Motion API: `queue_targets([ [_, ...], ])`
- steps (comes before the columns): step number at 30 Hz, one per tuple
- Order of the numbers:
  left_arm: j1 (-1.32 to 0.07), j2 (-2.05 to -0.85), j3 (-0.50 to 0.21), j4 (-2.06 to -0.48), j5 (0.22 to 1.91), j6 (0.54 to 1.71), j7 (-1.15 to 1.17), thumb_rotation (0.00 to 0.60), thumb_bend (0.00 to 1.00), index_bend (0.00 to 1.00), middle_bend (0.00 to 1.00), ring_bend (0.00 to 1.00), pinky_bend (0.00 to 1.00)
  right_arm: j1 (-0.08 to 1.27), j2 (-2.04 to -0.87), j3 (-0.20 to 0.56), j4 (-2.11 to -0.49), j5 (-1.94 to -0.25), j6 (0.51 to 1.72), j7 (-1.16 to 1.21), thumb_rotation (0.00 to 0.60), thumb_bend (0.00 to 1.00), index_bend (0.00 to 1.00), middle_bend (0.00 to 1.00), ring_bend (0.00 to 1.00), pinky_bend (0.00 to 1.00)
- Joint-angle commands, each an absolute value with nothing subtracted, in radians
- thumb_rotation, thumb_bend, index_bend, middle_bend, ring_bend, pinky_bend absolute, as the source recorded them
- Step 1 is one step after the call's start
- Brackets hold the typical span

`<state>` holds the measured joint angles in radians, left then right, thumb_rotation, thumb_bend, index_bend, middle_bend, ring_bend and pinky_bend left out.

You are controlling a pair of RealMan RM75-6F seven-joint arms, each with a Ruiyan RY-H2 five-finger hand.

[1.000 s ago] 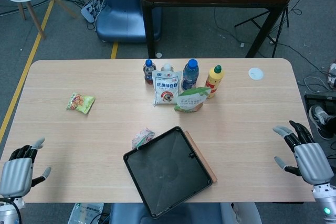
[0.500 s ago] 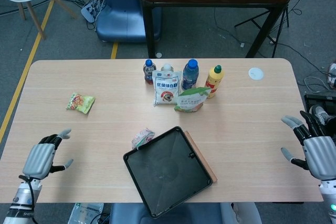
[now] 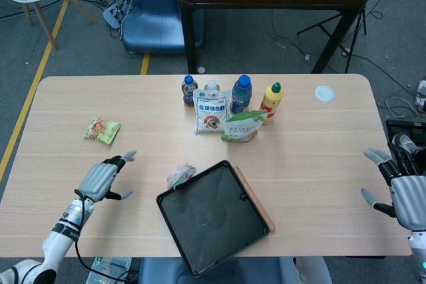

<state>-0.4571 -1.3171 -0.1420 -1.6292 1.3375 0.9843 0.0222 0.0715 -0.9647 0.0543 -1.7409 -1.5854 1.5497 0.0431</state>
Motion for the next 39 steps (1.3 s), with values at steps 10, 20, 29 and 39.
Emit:
queue_targets([
  [10, -0.572, -1.485, -0.142, -1.491, 1.326, 0.882, -0.013, 0.6, 0.18, 0.07, 0.18, 0.15, 0.2, 0.063, -0.968, 0.053, -1.725, -1.561, 1.538, 0.056, 0.6, 0.24, 0.18, 0.21, 0.03, 0.06],
  [20, -0.636, -1.585, -0.162, -1.418, 1.284, 0.848, -0.008, 0.6, 0.18, 0.12, 0.18, 0.16, 0.2, 0.053, -0.967, 0.052, -1.712, -1.55, 1.538, 0.072, 0.6, 0.24, 0.18, 0.21, 0.03, 0.06],
  [29, -0.679, -1.642, -0.183, -1.369, 1.232, 0.82, 0.008, 0.6, 0.18, 0.12, 0.18, 0.16, 0.2, 0.05, -0.966, 0.052, -1.706, -1.546, 1.536, 0.08, 0.6, 0.24, 0.18, 0.21, 0.03, 0.06],
  [39, -0.733, -1.709, -0.213, -1.298, 1.157, 0.782, 0.024, 0.6, 0.18, 0.12, 0.19, 0.16, 0.2, 0.045, -0.967, 0.054, -1.697, -1.536, 1.532, 0.092, 0.6, 0.24, 0.18, 0.21, 0.03, 0.06],
])
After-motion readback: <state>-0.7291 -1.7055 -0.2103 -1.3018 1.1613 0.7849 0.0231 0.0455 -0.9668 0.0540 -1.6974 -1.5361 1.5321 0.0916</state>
